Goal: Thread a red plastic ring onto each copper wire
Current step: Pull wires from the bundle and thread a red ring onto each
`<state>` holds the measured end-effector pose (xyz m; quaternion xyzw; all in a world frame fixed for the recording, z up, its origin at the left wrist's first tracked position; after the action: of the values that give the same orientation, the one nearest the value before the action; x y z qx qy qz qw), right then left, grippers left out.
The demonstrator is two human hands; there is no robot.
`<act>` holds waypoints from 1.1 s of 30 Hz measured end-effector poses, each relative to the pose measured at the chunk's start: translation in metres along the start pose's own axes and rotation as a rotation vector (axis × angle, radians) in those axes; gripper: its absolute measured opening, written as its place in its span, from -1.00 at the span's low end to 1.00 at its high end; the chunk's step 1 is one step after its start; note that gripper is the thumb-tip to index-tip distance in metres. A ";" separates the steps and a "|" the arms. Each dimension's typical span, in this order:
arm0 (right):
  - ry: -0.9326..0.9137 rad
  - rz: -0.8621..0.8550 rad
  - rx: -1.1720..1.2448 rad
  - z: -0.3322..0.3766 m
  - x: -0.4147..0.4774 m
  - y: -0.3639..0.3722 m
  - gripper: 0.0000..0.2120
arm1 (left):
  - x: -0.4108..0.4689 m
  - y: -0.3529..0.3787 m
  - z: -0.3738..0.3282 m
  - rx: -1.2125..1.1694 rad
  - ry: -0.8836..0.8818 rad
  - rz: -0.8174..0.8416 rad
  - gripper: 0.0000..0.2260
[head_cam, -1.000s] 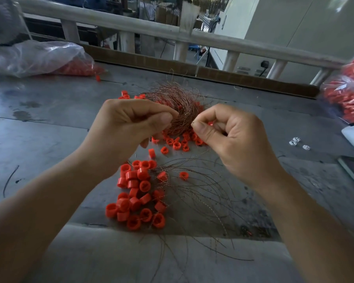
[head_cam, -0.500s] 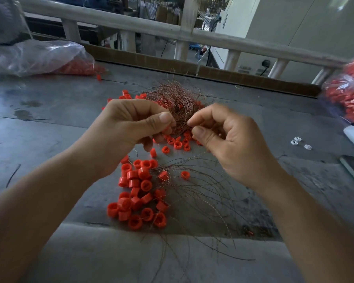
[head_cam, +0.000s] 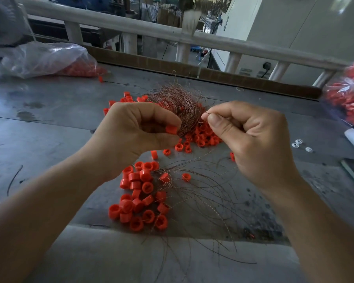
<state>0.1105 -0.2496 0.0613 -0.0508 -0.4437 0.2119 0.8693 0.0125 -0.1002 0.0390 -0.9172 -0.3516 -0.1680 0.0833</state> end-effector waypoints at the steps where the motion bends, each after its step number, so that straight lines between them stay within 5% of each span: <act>1: -0.012 -0.005 0.004 0.002 0.000 -0.001 -0.89 | 0.000 0.000 0.000 -0.004 -0.002 0.003 -0.76; 10: 0.036 0.084 -0.078 -0.006 -0.003 0.006 -0.84 | 0.001 -0.003 0.000 -0.012 -0.050 0.054 -0.81; 19: 0.049 0.080 -0.112 -0.007 -0.004 0.005 -0.70 | -0.001 0.000 0.003 -0.357 -0.286 0.174 -0.79; 22: 0.066 0.080 -0.082 -0.006 -0.004 0.005 -0.85 | 0.000 0.000 0.003 -0.373 -0.282 0.194 -0.79; 33: 0.003 0.056 -0.133 0.000 -0.005 0.007 -0.90 | -0.001 0.001 0.002 -0.395 -0.310 0.189 -0.71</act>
<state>0.1059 -0.2455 0.0556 -0.1213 -0.4541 0.2061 0.8583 0.0126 -0.1011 0.0367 -0.9592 -0.2333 -0.0824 -0.1370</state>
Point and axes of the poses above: each hand's wrist, its own x-axis towards the middle knuckle, its own y-axis out of the palm, z = x × y, the point moved 1 cm from there along x, towards the middle knuckle, and after that the axes turned 14 degrees about -z, right-handed, at the moved point
